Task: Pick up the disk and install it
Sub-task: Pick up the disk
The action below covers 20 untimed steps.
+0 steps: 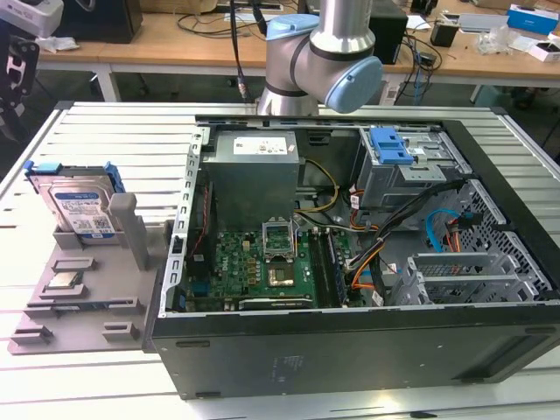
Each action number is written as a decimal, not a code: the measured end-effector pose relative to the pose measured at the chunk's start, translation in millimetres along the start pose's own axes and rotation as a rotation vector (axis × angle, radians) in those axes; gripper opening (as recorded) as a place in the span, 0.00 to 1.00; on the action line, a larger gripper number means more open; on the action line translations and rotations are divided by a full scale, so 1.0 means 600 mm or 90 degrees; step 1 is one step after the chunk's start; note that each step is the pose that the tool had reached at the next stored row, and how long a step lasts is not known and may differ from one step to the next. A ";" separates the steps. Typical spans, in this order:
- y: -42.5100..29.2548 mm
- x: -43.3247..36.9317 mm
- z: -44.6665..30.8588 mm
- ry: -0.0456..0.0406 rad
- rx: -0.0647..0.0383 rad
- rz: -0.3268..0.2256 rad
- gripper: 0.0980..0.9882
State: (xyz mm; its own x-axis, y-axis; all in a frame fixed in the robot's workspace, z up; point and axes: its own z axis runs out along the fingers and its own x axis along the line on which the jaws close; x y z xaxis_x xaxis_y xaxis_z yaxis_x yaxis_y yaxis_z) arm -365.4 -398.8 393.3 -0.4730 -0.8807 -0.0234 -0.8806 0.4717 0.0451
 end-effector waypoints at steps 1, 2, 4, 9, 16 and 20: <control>0.000 0.000 0.000 0.0003 0.000 -0.007 0.01; 0.000 0.000 0.000 0.0005 0.000 -0.012 0.01; 0.000 0.000 0.000 0.0011 -0.001 -0.025 0.01; 0.000 0.000 0.000 0.0029 -0.001 -0.064 0.01; 0.000 0.000 0.000 0.0051 -0.003 -0.113 0.01; 0.000 0.000 0.000 0.0054 -0.003 -0.120 0.01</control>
State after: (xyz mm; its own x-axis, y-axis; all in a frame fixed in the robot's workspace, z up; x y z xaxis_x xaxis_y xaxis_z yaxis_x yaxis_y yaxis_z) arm -365.4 -398.8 393.3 -0.2994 -0.9538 -0.0234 -0.9534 0.2982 0.0450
